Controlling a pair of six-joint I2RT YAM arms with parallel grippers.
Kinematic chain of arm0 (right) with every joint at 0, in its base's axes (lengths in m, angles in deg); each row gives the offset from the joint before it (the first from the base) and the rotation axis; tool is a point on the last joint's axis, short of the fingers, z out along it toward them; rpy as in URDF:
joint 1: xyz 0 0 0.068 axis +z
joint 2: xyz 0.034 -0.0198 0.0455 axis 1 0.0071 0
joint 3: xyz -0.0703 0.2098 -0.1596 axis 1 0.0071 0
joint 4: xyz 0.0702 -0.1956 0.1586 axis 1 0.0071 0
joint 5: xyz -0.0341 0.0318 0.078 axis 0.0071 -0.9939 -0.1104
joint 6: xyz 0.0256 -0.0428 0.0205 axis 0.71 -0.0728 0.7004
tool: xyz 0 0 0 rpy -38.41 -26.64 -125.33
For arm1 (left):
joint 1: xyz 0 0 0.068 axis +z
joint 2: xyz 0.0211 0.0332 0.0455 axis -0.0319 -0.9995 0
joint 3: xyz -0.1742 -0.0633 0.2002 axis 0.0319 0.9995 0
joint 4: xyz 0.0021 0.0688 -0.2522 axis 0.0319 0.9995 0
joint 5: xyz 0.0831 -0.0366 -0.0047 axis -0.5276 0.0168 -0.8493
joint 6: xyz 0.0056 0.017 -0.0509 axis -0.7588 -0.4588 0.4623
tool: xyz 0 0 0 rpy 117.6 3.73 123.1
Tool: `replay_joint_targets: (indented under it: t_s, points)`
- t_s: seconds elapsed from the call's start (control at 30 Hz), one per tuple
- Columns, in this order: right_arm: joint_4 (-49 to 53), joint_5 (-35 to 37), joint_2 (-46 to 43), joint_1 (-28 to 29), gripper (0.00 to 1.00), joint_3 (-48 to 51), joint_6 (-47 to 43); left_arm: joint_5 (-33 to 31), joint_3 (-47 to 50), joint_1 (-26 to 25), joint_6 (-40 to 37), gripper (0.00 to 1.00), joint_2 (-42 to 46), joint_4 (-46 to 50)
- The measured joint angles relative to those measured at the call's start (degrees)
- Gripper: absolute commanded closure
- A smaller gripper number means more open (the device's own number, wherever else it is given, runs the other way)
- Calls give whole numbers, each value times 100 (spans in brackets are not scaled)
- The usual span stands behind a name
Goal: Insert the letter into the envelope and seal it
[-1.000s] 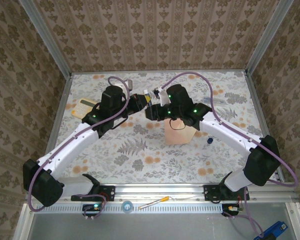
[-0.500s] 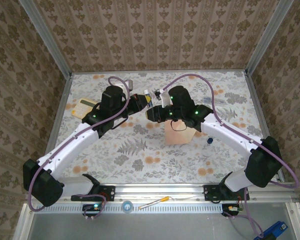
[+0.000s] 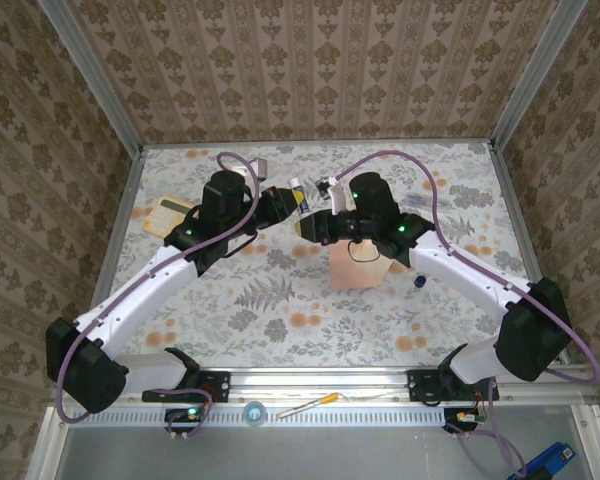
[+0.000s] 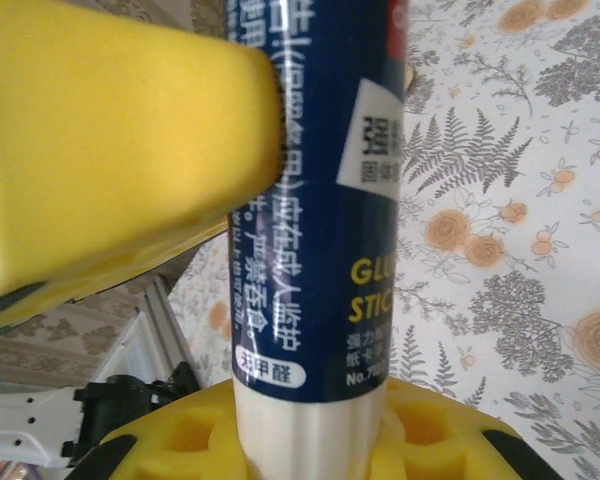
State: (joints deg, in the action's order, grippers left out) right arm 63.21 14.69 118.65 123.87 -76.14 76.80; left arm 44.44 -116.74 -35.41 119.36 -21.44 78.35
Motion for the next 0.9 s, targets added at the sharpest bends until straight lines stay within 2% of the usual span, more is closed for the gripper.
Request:
replay_joint_targets:
  t_s: [0.43, 0.67, 0.9]
  points:
    - [-1244, -2041, -105, -608, 81, 361, 979, 258, -46, -28, 122, 92, 216, -216]
    - [-1775, -2664, -46, -691, 80, 361, 1475, 315, -129, -22, 140, 92, 315, -269]
    - [-1904, -2914, 28, -702, 79, 356, 1580, 306, -129, -13, 140, 92, 299, -179]
